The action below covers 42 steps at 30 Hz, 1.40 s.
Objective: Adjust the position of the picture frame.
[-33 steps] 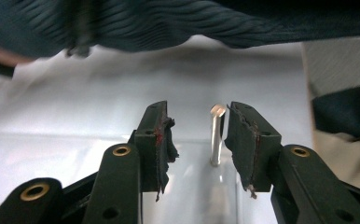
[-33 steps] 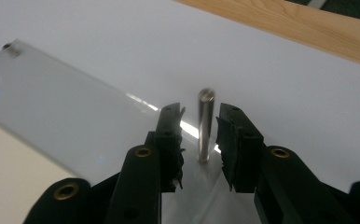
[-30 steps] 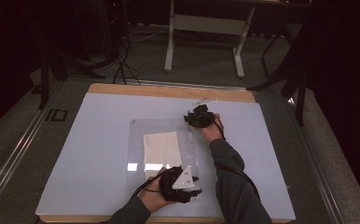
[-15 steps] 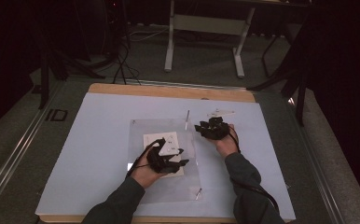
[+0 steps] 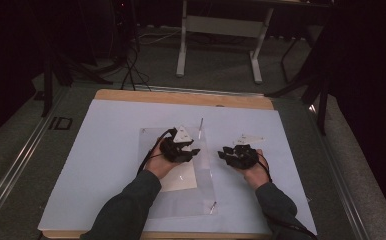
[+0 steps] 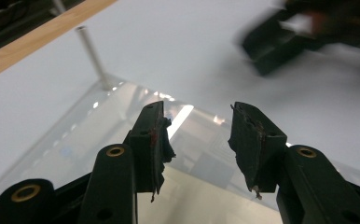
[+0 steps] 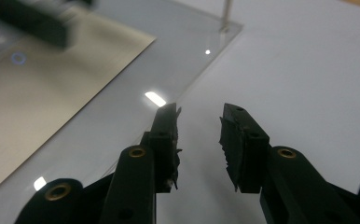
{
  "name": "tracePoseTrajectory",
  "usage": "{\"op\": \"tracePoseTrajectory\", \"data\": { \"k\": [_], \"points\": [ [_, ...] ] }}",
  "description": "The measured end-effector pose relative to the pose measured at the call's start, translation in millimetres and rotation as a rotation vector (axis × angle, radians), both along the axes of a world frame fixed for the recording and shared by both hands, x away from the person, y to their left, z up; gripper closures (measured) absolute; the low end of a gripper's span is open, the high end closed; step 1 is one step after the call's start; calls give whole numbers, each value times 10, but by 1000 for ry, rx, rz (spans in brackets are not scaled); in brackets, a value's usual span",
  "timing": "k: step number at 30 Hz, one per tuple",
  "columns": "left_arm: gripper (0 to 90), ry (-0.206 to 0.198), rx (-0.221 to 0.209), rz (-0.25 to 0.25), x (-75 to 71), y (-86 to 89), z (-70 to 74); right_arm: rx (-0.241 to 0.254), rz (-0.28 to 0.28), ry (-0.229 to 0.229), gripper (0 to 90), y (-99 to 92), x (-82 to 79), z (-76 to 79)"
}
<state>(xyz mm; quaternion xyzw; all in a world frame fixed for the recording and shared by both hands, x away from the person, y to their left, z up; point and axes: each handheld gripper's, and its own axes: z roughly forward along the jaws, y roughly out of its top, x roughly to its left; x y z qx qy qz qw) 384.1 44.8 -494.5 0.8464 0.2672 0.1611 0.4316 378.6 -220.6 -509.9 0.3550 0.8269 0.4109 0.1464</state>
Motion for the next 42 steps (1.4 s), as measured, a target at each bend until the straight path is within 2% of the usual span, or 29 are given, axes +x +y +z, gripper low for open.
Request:
{"op": "tracePoseTrajectory", "data": {
  "k": [7,10,14,17,19,22,25,29,31,36,39,42],
  "points": [
    [539,13,10,65,325,10,-83,10,42,-16,662,-52,-350,-42],
    [540,27,2,92,472,-37,-113,35,46,-9,668,-98,-500,-46],
    [544,22,41,100,644,-142,-135,29,71,-14,668,-134,-713,-62],
    [569,30,28,116,752,-179,-160,52,89,23,665,-179,-853,-94],
    [576,38,35,123,813,-209,-185,40,105,28,665,-187,-944,-128],
    [577,33,56,121,871,-264,-208,21,134,22,665,-186,-1066,-136],
    [582,37,36,127,918,-290,-217,17,150,11,665,-189,-1169,-109],
    [597,34,44,128,972,-340,-216,21,195,-10,665,-211,-1292,-85],
    [606,32,53,129,992,-361,-204,19,215,-5,664,-214,-1335,-85],
    [644,37,74,120,1037,-431,-198,29,328,25,641,-196,-1415,-136],
    [677,45,74,123,1059,-481,-189,22,401,21,620,-130,-1468,-124],
    [717,53,75,138,1085,-486,-189,43,417,10,617,-54,-1500,-129]
  ]
}}
